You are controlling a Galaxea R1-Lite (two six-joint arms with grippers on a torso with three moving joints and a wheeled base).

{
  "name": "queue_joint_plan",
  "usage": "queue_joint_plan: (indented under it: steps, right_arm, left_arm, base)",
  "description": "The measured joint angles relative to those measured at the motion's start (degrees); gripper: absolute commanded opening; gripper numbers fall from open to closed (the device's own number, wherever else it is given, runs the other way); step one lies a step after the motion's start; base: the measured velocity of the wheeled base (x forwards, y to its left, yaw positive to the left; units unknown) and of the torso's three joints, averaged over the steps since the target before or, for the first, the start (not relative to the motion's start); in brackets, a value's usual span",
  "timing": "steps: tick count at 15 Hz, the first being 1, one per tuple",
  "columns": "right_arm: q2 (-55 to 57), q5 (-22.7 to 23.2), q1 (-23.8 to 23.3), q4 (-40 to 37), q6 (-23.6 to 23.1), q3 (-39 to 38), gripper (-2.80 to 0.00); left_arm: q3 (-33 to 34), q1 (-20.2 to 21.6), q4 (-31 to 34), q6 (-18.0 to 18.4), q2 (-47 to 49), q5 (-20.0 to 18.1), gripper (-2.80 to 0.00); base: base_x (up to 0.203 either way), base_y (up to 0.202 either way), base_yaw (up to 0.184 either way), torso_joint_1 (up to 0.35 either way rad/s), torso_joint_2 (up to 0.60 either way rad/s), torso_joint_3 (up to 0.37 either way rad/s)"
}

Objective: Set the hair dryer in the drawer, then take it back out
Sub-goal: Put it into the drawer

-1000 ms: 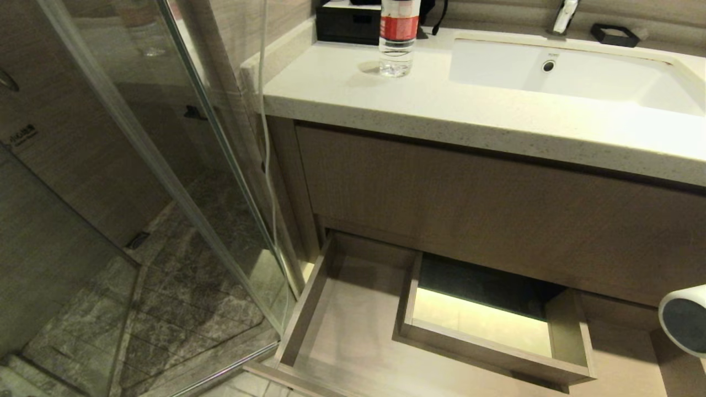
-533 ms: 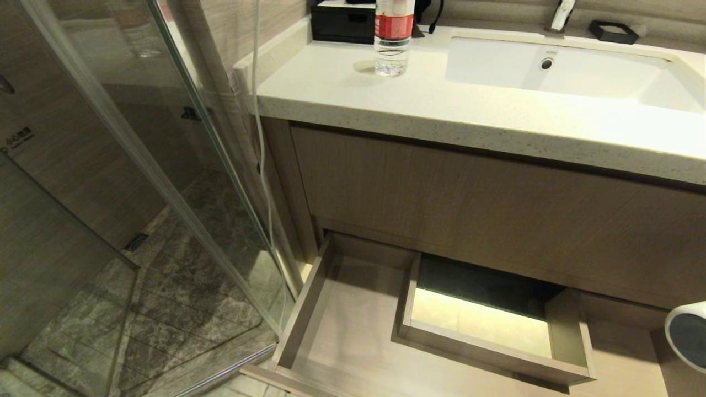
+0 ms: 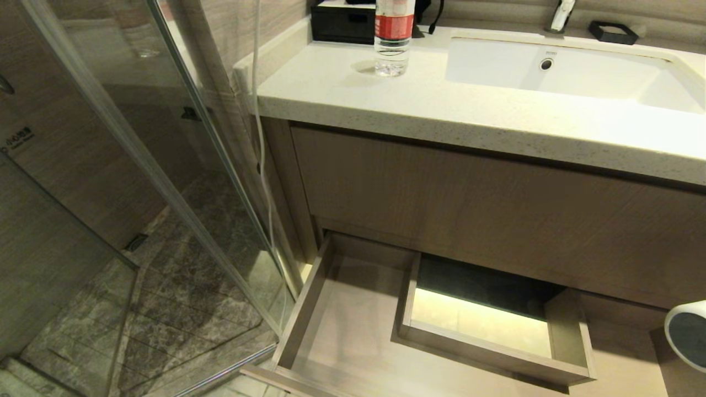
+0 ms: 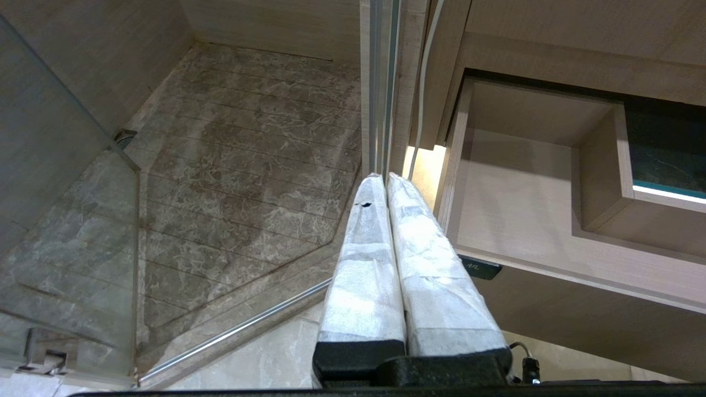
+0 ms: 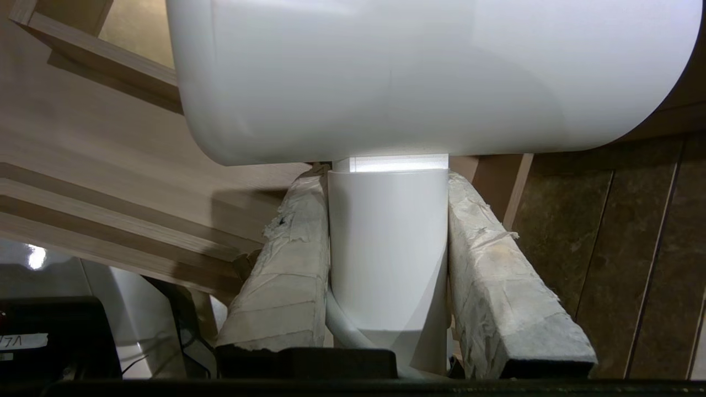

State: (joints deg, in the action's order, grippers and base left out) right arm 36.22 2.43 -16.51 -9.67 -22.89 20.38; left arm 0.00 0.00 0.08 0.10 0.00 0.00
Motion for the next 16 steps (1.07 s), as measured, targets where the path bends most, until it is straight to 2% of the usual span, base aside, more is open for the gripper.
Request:
queue_joint_plan:
  steps: [7, 14, 16]
  right_arm:
    - [0.29, 0.0, 0.0, 0.16, 0.02, 0.35, -2.8]
    - [0.27, 0.11, 0.0, 0.16, 0.0, 0.76, -2.8]
    - [0.27, 0.13, 0.0, 0.09, 0.0, 0.84, -2.8]
  left_arm:
    - [0.0, 0.0, -0.01, -0.01, 0.0, -0.01, -2.8]
    - [0.0, 0.0, -0.01, -0.01, 0.0, 0.0, -2.8]
    - [0.0, 0.0, 0.02, 0.0, 0.0, 0.0, -2.8]
  base:
    - [0.0, -0.001, 0.008, 0.0, 0.0, 0.0]
    - [0.0, -0.01, 0.187, 0.003, 0.0, 0.002]
    - [0.001, -0.004, 0.091, 0.005, 0.0, 0.003]
